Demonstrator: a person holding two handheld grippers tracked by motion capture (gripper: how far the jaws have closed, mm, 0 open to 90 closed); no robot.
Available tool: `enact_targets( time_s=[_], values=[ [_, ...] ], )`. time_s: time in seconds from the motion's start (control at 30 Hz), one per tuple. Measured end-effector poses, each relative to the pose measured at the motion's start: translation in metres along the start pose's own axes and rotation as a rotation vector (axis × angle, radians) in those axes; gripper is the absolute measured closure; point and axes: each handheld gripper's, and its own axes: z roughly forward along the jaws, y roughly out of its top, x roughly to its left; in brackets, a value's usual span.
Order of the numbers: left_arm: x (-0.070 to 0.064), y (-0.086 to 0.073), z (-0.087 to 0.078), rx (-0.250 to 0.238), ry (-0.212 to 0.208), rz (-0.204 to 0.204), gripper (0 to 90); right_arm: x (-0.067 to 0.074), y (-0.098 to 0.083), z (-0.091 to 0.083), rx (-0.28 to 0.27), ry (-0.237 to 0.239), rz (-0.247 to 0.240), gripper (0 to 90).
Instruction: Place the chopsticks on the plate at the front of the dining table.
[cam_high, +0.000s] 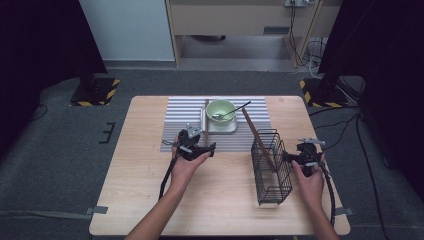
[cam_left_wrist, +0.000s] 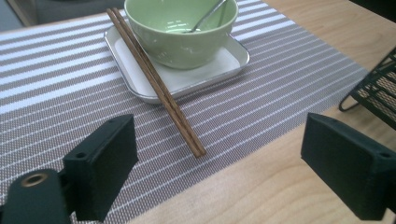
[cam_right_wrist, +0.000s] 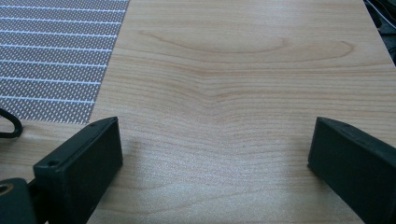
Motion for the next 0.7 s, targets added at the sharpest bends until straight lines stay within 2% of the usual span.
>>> enact_targets(
  time_s=[0.13,0.27,0.63,0.7],
  values=[
    [0.005,-0.001,-0.008,-0.022,0.003,-0.010,9.3,0.000,0.000,0.000,0.000,0.000,0.000,3.1],
    [0.010,-0.003,-0.010,-0.007,-0.016,-0.007,6.6,0.000,0.000,0.000,0.001,0.000,0.000,3.0],
    [0.020,-0.015,-0.026,-0.003,-0.011,-0.006,5.2,0.000,0.000,0.000,0.000,0.000,-0.002,3.0],
    [0.022,-0.017,-0.029,-0.007,-0.018,-0.018,5.3,0.000,0.000,0.000,0.000,0.000,-0.001,3.0]
  ],
)
